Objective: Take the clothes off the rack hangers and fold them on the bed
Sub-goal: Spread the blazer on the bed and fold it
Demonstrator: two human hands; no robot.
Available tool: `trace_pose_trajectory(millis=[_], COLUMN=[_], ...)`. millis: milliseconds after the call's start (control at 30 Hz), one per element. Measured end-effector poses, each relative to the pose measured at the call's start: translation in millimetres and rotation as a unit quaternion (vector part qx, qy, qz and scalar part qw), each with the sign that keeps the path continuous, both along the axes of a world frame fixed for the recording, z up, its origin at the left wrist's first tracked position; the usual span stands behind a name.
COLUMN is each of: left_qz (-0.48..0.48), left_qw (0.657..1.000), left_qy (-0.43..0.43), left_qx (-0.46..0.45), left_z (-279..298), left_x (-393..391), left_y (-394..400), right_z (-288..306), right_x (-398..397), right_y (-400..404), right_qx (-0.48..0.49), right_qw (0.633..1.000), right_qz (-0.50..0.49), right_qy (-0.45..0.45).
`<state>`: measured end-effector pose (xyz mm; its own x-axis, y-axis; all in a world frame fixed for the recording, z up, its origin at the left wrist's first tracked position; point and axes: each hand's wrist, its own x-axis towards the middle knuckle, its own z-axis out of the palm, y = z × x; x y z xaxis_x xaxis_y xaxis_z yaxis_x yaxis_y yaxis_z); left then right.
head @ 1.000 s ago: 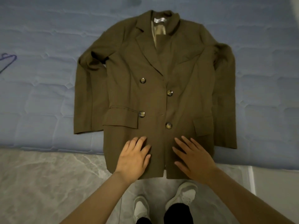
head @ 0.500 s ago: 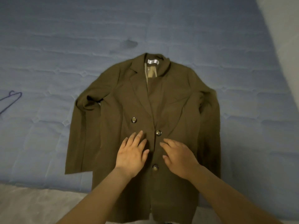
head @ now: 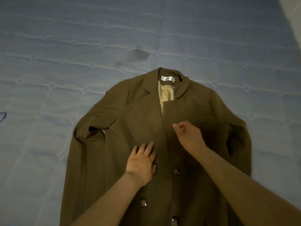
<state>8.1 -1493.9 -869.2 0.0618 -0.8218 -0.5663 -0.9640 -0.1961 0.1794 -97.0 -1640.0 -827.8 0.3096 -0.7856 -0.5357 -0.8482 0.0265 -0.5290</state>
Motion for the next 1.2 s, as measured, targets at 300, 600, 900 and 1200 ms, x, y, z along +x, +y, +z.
trace_pose_trajectory(millis=[300,600,900,1200], left_qz=[0.025,0.293,0.399,0.169], left_qw=[0.99,0.892,0.877,0.958], left_qy=[0.08,0.245,0.226,0.027], left_qx=[-0.114,-0.243,-0.141,-0.23], left_z=[-30.3,-21.1,-12.5,-31.8], left_x=[25.8,-8.2,-54.2,-80.2], left_y=[8.1,-9.7,-35.6,-33.2], right_z=[-42.8,-37.1,-12.7,-38.3], right_x=[88.5,77.1,58.1,0.2], right_y=[-43.9,-81.7,-122.9,-137.5], right_qx=[-0.057,-0.02,0.194,-0.045], right_qw=[0.986,0.991,0.932,0.996], right_qz=[-0.128,-0.136,-0.261,-0.074], right_qy=[0.085,0.004,-0.159,-0.007])
